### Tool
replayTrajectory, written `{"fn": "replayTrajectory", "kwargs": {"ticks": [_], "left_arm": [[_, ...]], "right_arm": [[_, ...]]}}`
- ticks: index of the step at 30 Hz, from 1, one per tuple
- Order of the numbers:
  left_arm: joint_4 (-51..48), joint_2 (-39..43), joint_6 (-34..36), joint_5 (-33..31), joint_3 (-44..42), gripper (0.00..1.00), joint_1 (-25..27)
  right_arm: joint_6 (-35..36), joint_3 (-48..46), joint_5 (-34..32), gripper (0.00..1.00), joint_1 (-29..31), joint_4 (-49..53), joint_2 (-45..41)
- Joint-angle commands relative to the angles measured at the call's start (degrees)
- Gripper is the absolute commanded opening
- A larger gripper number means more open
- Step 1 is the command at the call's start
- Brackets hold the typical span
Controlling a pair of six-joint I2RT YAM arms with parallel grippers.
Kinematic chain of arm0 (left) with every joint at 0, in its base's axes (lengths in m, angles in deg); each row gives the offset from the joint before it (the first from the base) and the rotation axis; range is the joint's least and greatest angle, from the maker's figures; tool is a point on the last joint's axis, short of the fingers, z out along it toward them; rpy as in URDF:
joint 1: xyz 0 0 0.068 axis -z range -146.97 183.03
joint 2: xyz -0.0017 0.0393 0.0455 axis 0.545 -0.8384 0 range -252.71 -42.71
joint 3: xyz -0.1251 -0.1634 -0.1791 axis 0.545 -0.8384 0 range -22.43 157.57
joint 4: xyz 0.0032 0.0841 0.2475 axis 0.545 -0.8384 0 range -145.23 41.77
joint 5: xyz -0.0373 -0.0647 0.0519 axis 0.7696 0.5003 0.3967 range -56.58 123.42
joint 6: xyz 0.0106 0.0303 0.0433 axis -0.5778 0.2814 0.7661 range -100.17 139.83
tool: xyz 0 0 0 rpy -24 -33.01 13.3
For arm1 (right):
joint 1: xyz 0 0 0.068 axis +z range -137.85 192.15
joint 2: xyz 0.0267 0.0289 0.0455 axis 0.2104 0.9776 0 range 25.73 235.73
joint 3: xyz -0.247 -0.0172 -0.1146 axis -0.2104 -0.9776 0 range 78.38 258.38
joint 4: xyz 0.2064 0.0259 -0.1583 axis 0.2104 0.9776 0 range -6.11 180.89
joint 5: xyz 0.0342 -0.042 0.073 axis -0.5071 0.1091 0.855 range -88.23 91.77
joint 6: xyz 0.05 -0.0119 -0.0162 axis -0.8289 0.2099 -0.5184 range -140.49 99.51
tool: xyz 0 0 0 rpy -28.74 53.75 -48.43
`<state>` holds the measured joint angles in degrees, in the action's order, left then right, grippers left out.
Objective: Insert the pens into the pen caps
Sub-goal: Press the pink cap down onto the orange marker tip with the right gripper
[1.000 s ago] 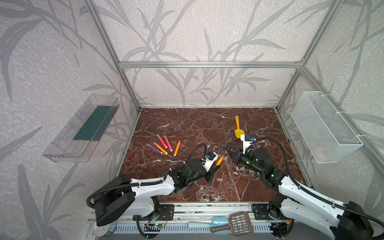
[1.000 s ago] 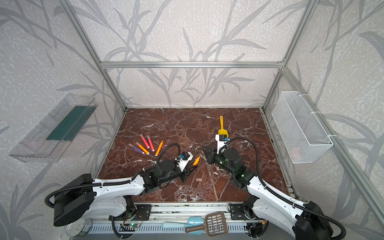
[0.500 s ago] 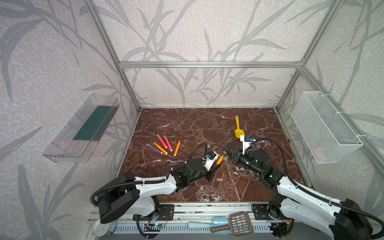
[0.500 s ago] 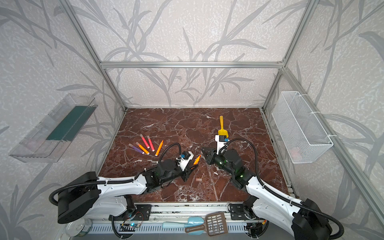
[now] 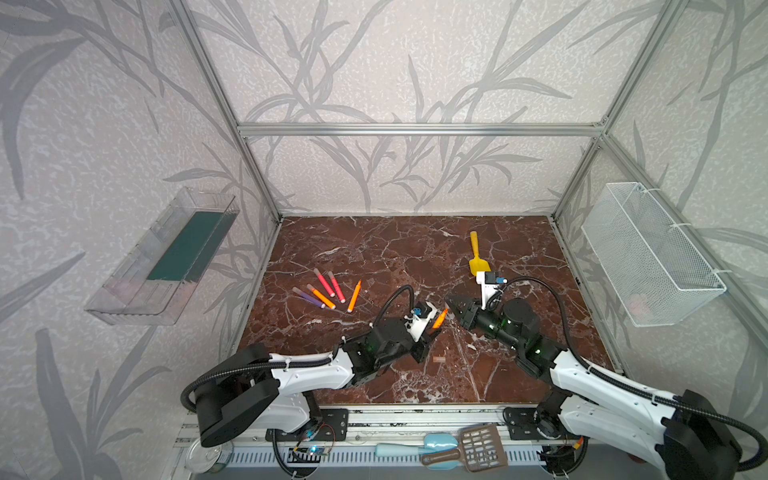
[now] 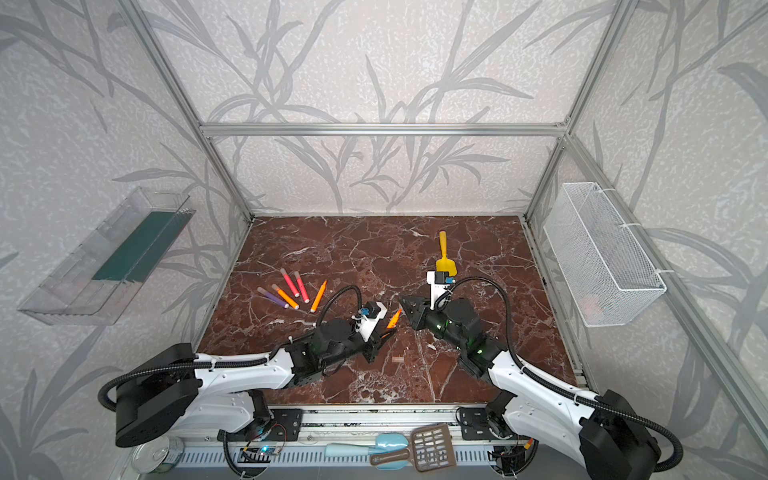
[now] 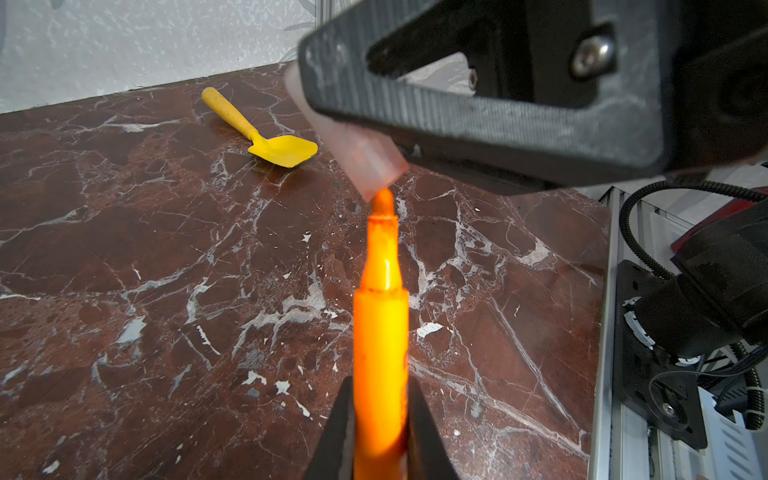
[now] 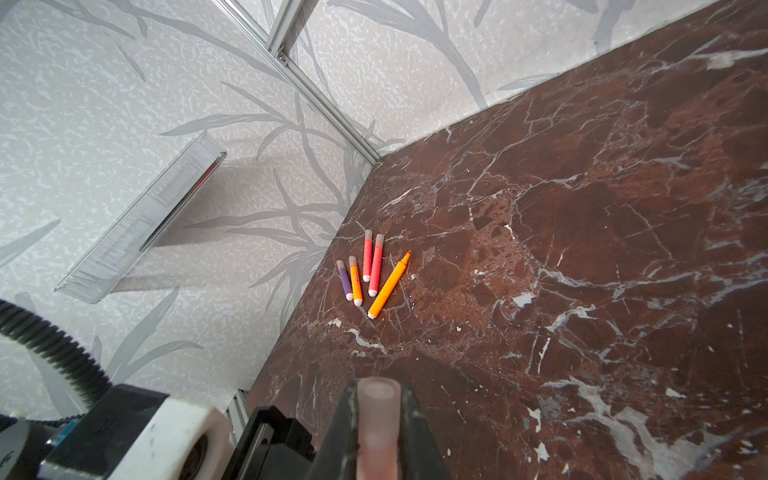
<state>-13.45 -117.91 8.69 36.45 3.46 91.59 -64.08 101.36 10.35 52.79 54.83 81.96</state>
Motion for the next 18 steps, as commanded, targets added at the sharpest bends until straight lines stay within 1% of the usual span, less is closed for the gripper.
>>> {"fn": "replayTrajectory", "kwargs": {"ticks": [1, 4, 9, 14, 18], "left_arm": [[2.21, -0.24, -0.35, -1.26, 1.72, 0.0, 0.23], [2.4, -0.23, -0.43, -1.89, 1.75, 0.0, 0.22], [1.62, -0.11, -1.81, -5.46, 2.45, 0.0, 0.15], [0.28, 0.4, -5.94, -7.59, 4.26, 0.0, -0.2], [-0.33, 0.58, -9.65, -6.84, 5.96, 0.0, -0.72]], "right_arm": [[-0.1, 0.21, 0.78, 0.0, 0.74, -1.79, 0.46], [-0.18, 0.13, 0.63, 0.0, 1.0, -2.13, 0.98], [-0.14, 0.04, 0.57, 0.0, 1.52, -2.76, 1.65], [0.45, -0.44, -0.72, 0.0, 2.66, -3.67, 1.93], [1.19, -1.48, -1.41, 0.0, 3.94, -6.1, 1.95]]}}
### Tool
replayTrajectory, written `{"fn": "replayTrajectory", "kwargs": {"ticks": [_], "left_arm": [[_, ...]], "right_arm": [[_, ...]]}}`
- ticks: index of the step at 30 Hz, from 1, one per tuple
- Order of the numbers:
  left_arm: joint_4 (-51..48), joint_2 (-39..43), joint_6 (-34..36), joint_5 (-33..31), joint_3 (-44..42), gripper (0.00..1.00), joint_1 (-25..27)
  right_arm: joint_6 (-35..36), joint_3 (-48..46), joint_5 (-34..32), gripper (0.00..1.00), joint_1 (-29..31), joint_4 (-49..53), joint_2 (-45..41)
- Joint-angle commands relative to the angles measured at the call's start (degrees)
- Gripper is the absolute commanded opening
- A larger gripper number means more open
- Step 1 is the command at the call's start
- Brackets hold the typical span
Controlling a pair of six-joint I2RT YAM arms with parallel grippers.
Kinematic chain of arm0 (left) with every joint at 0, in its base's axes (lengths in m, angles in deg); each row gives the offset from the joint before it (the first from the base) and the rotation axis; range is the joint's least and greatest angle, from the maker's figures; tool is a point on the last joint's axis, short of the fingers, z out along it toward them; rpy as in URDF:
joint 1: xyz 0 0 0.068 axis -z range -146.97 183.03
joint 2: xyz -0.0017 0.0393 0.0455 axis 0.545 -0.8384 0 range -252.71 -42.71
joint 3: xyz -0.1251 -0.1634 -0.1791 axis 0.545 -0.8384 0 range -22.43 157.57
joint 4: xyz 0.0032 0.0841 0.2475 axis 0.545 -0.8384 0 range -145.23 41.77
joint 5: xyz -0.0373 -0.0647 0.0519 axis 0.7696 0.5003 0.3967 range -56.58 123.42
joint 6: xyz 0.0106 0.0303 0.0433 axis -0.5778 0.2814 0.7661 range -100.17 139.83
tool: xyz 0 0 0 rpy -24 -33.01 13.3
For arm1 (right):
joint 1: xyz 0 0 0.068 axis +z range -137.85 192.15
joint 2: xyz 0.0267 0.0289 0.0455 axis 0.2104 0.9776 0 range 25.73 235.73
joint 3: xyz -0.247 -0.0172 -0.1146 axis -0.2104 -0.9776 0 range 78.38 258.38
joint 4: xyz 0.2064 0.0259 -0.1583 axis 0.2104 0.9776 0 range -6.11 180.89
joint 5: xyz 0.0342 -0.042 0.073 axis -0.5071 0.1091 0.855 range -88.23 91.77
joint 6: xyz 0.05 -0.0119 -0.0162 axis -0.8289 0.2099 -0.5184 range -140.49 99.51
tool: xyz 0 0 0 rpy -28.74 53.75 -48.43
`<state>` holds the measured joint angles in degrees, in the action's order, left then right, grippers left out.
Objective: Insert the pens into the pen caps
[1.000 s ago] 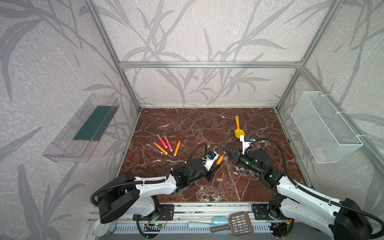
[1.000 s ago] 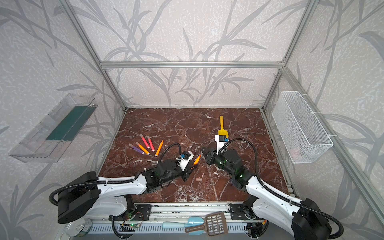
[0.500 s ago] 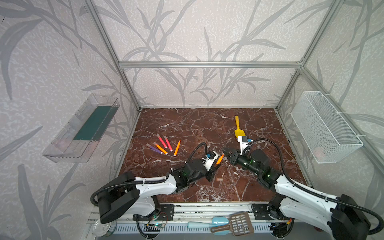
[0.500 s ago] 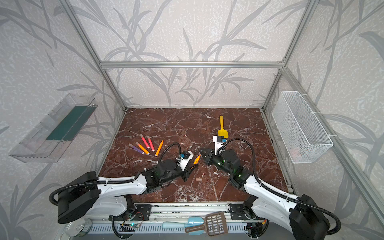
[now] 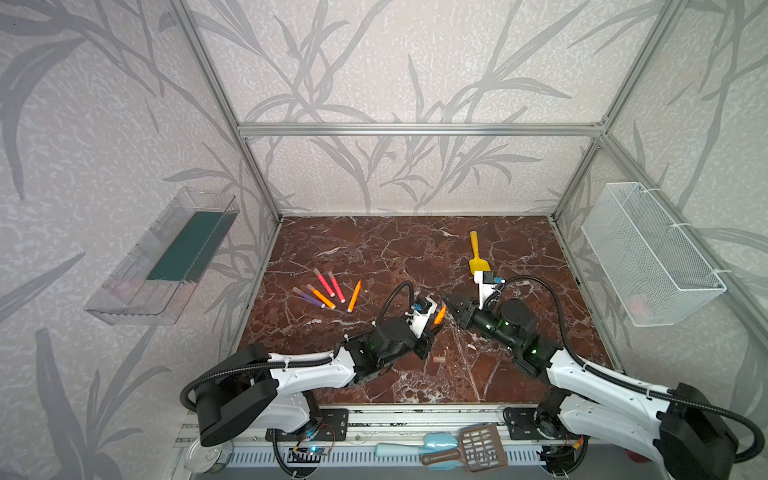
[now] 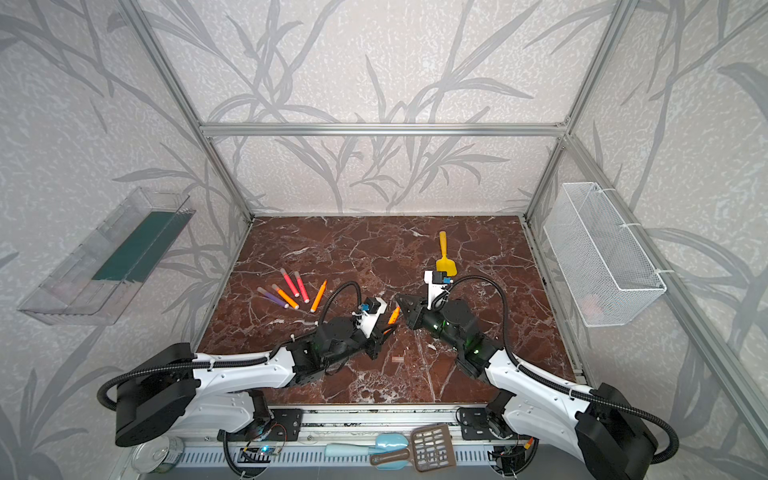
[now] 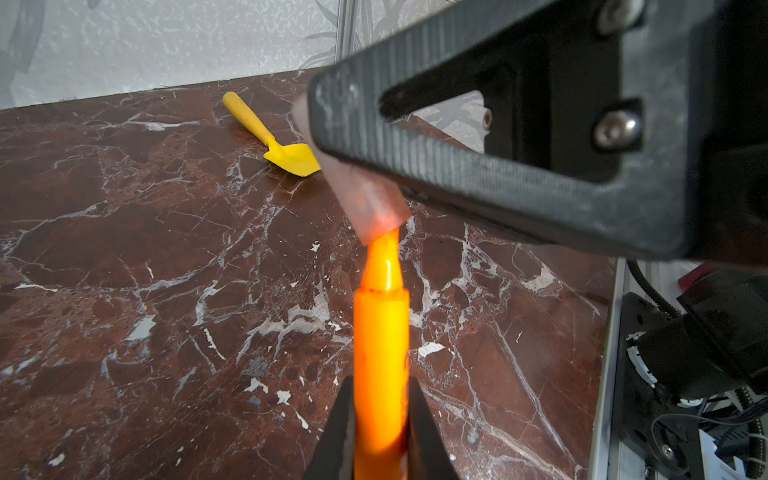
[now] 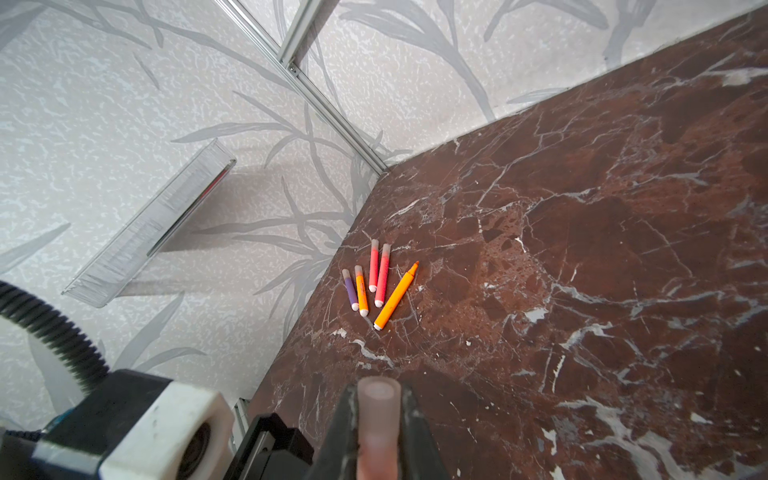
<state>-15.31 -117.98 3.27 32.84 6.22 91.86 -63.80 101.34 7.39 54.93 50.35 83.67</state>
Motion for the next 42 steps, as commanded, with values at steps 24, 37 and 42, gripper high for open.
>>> {"fn": "replayTrajectory", "kwargs": {"ticks": [24, 37, 42], "left_arm": [[7.94, 6.75, -8.28, -2.58, -2.09, 0.0, -2.23], [4.26, 9.01, -4.51, -7.33, -2.52, 0.0, -2.23], [3.92, 9.7, -4.01, -7.97, -3.14, 0.0, -2.27]], "right_arm": [[1.56, 0.06, 1.4, 0.06, 5.59, -1.63, 3.61], [2.63, 1.21, 0.14, 0.29, 5.64, 2.18, 4.87], [3.28, 0.2, -2.94, 0.33, 5.58, 4.74, 2.86]]}}
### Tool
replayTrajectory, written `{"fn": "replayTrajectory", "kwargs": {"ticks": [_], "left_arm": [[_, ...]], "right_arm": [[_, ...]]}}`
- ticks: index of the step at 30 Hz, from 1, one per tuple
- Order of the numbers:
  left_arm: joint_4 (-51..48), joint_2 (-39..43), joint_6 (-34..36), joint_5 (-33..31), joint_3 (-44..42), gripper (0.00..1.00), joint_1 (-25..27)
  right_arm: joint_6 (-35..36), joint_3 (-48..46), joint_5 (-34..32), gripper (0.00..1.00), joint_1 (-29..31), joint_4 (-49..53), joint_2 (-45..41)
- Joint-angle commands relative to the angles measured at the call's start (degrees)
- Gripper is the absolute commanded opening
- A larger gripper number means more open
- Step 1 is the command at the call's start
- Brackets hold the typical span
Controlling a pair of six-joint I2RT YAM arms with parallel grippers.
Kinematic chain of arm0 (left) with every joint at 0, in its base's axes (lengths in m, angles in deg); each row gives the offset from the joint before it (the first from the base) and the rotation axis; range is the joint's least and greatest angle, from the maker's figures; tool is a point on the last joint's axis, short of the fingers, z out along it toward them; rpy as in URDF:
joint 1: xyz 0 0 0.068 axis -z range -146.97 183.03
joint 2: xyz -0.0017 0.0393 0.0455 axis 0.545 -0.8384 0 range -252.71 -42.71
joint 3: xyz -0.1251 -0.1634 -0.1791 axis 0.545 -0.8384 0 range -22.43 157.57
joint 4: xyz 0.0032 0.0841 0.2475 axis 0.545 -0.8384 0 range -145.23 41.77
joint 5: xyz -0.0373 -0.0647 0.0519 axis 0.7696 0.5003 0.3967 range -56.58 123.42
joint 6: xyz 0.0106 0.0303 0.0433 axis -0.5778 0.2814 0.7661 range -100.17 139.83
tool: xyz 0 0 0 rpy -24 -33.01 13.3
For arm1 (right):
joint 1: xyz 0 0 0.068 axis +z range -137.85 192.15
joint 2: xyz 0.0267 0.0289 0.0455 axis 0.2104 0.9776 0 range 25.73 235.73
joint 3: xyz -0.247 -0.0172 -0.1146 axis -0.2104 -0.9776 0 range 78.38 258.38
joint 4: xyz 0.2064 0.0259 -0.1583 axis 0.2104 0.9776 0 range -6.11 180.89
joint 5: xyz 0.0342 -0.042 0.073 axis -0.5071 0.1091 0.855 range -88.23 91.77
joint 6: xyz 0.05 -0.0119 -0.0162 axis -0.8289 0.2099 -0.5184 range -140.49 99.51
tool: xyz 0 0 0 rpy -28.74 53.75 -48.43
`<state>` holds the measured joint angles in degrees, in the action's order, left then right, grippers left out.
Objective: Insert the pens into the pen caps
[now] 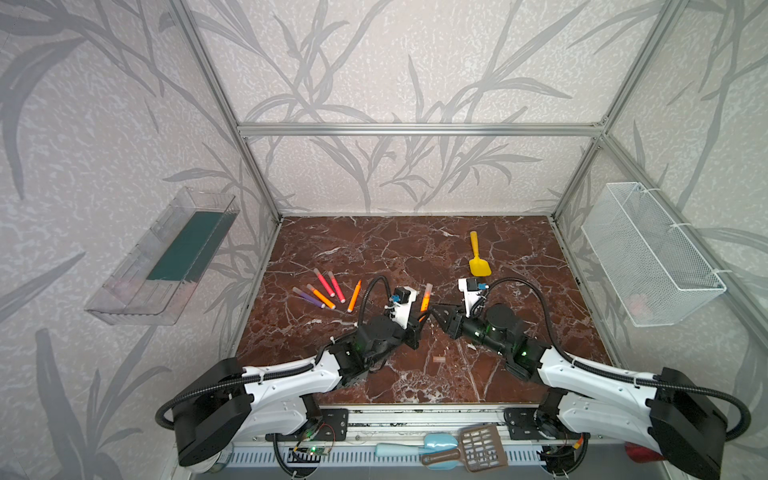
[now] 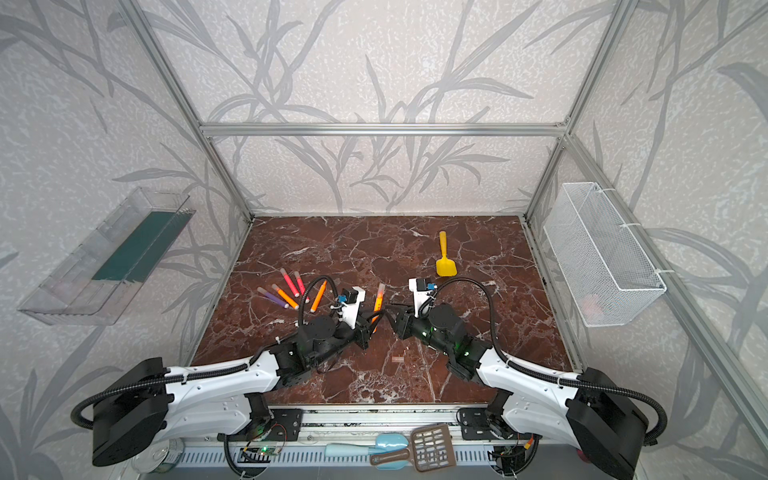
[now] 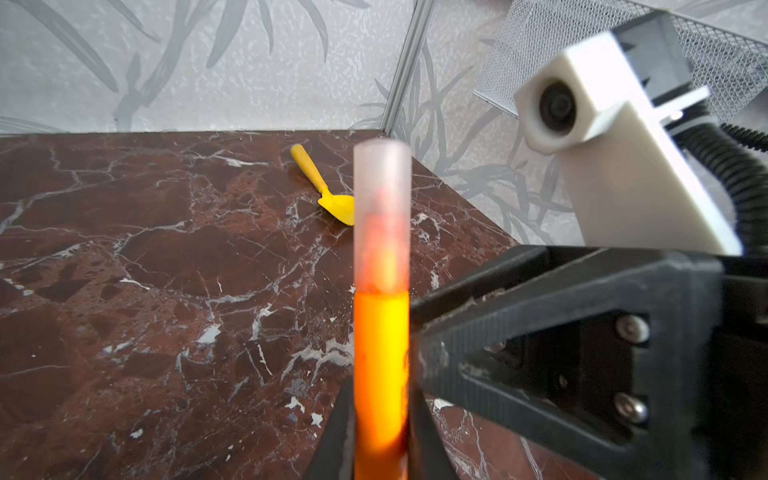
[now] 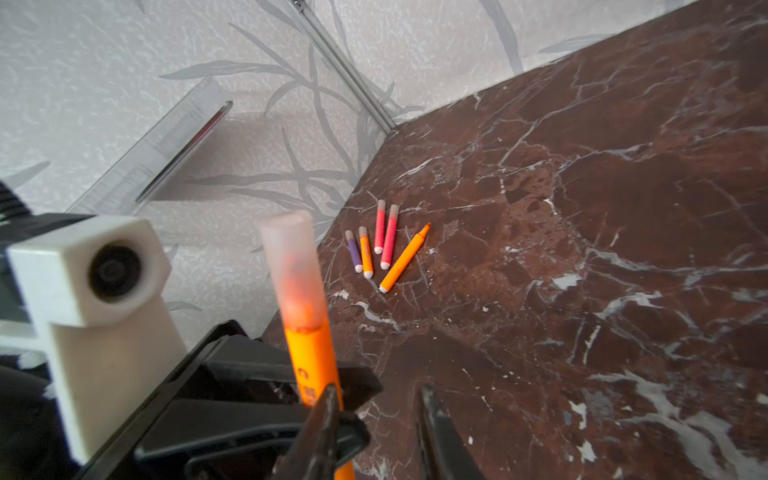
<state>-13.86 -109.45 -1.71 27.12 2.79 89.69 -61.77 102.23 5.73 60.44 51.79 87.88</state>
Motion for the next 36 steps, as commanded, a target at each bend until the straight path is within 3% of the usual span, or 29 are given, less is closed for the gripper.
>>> {"fn": "replayTrajectory", "kwargs": {"ticks": [1, 8, 13, 22, 33, 36], "left_arm": [[2.29, 1.18, 0.97, -2.55, 0.2, 0.0, -0.07], [2.46, 0.73, 1.47, -1.26, -0.11, 0.0, -0.07], [2.28, -0.52, 4.13, 3.06, -0.09, 0.0, -0.06], [5.12, -4.17, 7.6, 10.99, -0.51, 0.0, 0.2], [6.61, -6.78, 9.09, 12.91, -0.78, 0.0, 0.55], [6.95, -7.45, 9.2, 12.81, -0.74, 0.0, 0.55]], "right_arm": [[1.29, -0.98, -1.57, 0.33, 0.14, 3.29, -1.66], [1.84, -1.54, -4.09, 0.34, 0.13, 4.59, -4.49], [3.26, -1.4, -3.6, 0.5, 0.05, 4.69, -9.42], [2.96, 1.27, -2.12, 0.57, -0.31, 4.2, -8.28], [3.15, 2.73, -3.17, 0.57, -0.74, 4.3, -7.38], [3.19, 2.84, -3.35, 0.5, -0.74, 4.5, -7.48]]}}
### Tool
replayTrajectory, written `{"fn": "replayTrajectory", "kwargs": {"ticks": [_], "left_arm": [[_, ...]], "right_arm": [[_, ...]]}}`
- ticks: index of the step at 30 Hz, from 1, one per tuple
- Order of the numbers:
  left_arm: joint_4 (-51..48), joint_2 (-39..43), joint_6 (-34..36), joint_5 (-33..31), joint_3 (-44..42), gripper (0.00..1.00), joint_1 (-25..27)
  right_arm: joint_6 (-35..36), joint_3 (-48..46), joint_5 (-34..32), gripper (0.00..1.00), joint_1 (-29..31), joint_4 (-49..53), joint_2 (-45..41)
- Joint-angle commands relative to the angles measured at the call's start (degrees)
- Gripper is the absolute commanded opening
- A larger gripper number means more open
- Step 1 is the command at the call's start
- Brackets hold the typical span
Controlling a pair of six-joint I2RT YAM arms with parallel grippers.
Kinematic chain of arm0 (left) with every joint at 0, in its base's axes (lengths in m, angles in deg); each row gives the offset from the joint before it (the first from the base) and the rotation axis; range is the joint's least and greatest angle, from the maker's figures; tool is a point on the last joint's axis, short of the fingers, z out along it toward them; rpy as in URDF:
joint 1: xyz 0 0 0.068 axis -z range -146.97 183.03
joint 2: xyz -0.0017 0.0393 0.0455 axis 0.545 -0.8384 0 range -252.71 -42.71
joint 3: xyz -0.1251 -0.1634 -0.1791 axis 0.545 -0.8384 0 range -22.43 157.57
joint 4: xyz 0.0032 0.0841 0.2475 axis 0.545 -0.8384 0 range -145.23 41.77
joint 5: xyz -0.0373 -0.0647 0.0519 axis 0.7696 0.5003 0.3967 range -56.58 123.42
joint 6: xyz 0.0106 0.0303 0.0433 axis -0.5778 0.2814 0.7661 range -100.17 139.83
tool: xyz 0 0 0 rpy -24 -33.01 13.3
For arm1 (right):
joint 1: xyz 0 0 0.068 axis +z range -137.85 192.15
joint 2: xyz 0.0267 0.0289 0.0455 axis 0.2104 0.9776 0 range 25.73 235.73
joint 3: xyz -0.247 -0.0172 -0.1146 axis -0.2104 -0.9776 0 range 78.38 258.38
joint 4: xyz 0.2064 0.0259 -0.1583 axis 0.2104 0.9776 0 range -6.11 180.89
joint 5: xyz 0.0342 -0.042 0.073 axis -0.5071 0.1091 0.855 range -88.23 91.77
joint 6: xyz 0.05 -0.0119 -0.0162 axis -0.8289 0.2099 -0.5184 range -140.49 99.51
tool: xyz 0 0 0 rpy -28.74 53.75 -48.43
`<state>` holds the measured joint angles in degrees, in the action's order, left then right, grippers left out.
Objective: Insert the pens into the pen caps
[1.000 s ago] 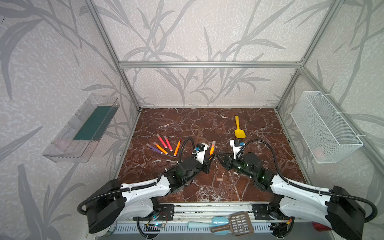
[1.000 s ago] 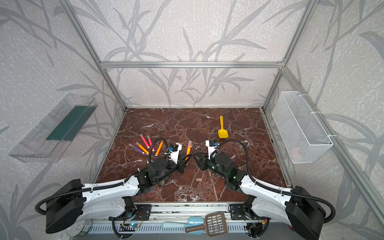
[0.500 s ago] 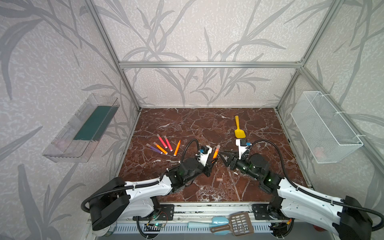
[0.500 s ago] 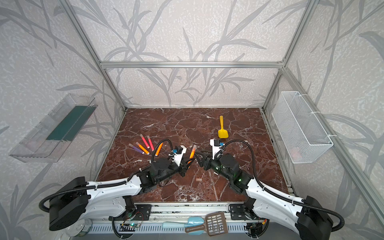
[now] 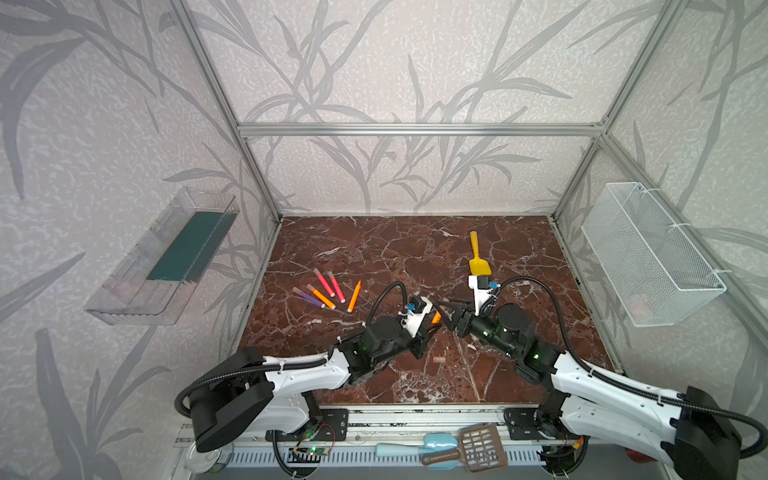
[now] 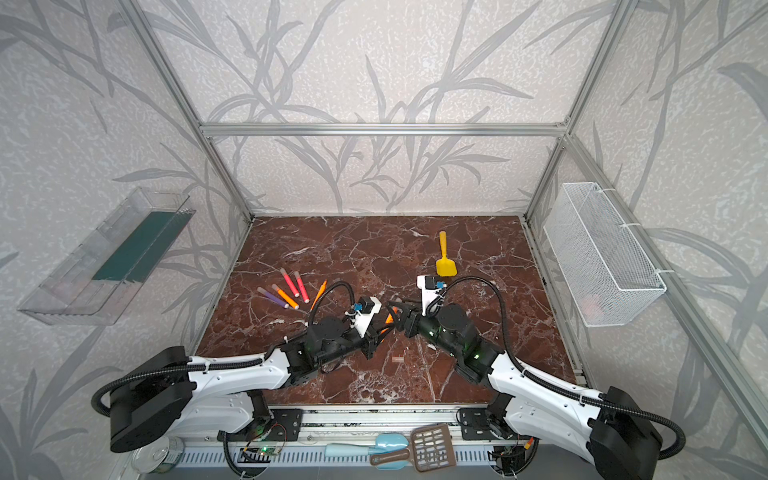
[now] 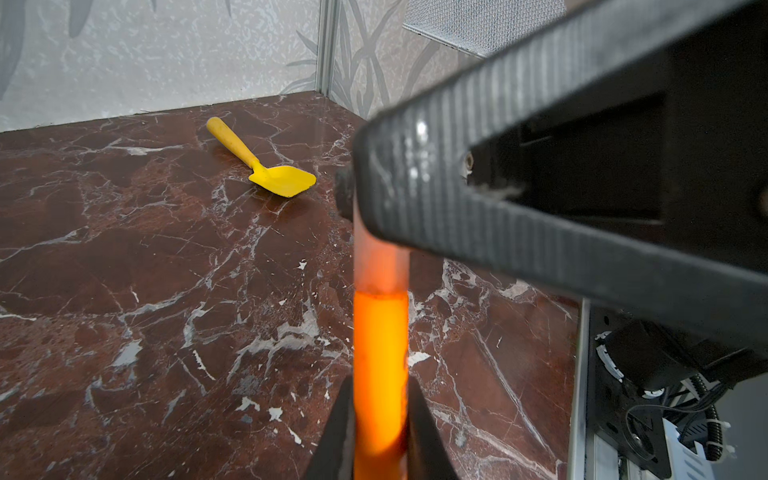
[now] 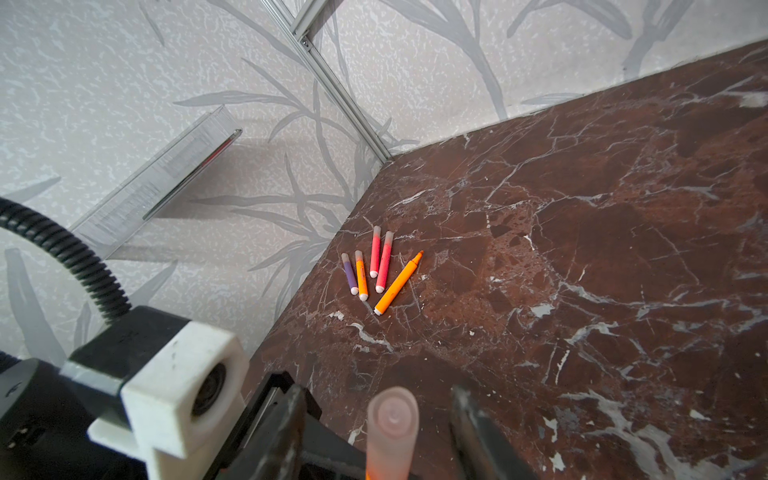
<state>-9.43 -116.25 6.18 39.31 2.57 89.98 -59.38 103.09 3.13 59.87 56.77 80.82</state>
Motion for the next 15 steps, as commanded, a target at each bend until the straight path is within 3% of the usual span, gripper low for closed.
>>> {"fn": "replayTrajectory", "kwargs": {"ticks": [1, 10, 15], "left_arm": [[2.58, -0.82, 1.3, 0.64, -0.54, 0.0, 0.26], [2.28, -1.4, 1.51, 0.75, 0.07, 0.0, 0.36], [1.84, -1.01, 2.18, -0.43, 0.45, 0.0, 0.36]], "right_arm": [[0.77, 1.92, -0.75, 0.48, -0.18, -0.45, -0.33], [0.83, 2.51, -0.58, 0.32, -0.18, -0.92, 1.49], [0.5, 2.36, 0.2, 0.12, -0.19, -1.23, 2.67]]}}
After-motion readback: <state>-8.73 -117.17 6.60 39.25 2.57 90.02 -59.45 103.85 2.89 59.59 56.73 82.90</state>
